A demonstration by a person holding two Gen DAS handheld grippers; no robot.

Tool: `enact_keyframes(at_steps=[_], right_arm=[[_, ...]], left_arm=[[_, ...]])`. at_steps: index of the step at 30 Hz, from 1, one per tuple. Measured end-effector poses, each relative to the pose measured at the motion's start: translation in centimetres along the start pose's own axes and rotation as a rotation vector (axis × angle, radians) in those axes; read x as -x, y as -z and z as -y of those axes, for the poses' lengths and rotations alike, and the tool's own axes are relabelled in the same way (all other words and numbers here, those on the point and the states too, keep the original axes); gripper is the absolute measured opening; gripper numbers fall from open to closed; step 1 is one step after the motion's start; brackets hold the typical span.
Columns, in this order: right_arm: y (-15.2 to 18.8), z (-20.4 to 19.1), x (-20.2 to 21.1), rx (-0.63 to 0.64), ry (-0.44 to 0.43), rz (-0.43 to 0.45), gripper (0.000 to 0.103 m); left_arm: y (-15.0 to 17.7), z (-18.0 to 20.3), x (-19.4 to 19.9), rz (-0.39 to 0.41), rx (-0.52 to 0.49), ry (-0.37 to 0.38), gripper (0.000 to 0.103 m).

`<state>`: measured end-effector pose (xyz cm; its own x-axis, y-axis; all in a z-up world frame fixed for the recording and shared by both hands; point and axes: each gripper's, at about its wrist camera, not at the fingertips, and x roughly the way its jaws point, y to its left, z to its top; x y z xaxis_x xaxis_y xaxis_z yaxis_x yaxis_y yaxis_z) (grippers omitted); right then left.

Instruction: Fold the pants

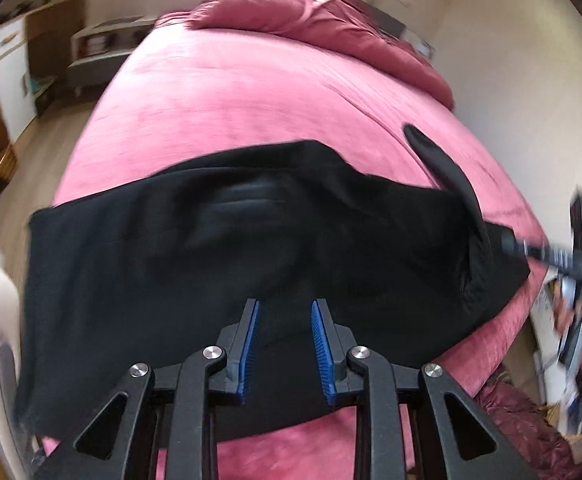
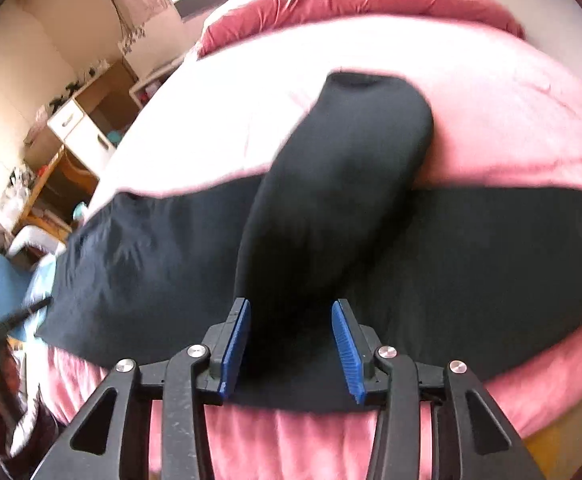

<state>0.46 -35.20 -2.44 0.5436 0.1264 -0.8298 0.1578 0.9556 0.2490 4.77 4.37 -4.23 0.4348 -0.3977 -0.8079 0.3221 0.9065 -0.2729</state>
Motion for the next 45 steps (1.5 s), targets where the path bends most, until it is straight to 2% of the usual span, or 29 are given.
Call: enact_keyframes(at_steps=[6,11,15,20,23,24,25,26,31,37,40,43,45], right_arm=[[-7.0,-0.1,-3.5,-0.033,0.065,0.035,0.044],[-13.4,-0.8,-8.9,-0.029,0.136,-0.006,0.044],[-17.3,-0.3,-12.9,-0.054,0.209,-0.042,0.044],[-20.1,0.8,-17.3,-0.075,0.320,-0.089,0.044],[-20.8,1.7,-19.4,-0.083,0.352,-0.136,0.043],[-20.9,1.9,-19.7,-0.075,0.360,-0.145,0.041],[-20.9,1.8,-19.7,-0.060,0.360,-0.140,0.029],[-20.9,1.6,-19.3,-0.034,0.350,-0.136,0.007],[-20.2,2.9,-14.1,-0.085,0.255,-0.034,0.006],[-17.6,6.2,-3.2,-0.178,0.157,0.153,0.006],[-15.3,8.9,2.5,-0.253,0.118,0.239,0.006],[-12.4,12.2,6.7,-0.336,0.087,0.300,0.006],[-10.3,14.1,8.5,-0.386,0.095,0.324,0.006]], left_arm=[[0.0,3.3,-3.1,-0.038,-0.058,0.020,0.029],[0.8,3.7,-5.4,-0.096,-0.061,0.025,0.029],[1.2,3.2,-6.0,-0.103,-0.039,0.042,0.029],[1.2,2.1,-6.3,-0.113,0.008,0.078,0.029],[1.2,1.9,-6.3,-0.115,0.012,0.084,0.030],[1.1,1.9,-6.2,-0.116,0.011,0.085,0.030],[1.2,1.8,-6.1,-0.116,0.011,0.086,0.030],[1.2,1.8,-6.1,-0.116,0.012,0.086,0.030],[1.1,2.0,-6.5,-0.114,0.002,0.078,0.030],[1.0,3.0,-6.5,-0.116,-0.017,0.066,0.030],[0.8,3.5,-6.1,-0.116,-0.027,0.059,0.030],[0.6,4.0,-5.8,-0.120,-0.033,0.045,0.030],[0.5,4.4,-5.6,-0.120,-0.039,0.038,0.030]])
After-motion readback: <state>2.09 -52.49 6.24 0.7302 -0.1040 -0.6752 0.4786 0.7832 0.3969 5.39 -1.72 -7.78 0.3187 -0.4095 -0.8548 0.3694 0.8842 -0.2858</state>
